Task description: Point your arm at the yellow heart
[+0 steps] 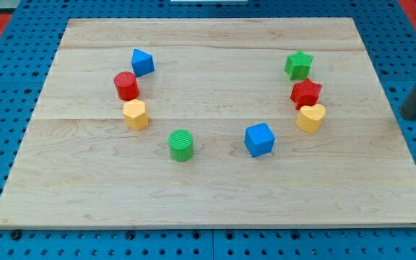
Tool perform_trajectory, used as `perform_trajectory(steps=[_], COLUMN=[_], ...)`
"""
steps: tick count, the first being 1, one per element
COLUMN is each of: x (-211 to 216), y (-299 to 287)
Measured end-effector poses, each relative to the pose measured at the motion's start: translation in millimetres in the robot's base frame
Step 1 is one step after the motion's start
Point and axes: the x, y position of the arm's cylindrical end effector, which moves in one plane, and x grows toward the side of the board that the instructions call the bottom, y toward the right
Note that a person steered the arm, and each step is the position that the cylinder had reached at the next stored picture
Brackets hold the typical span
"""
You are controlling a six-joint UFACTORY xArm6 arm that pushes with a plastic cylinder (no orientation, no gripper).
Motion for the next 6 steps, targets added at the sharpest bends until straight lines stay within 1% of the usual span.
perform_trajectory(steps=[1,2,3,4,5,6], x=[11,44,55,7,-28,-90], y=[-40,-72,-115,-117,-67,-59])
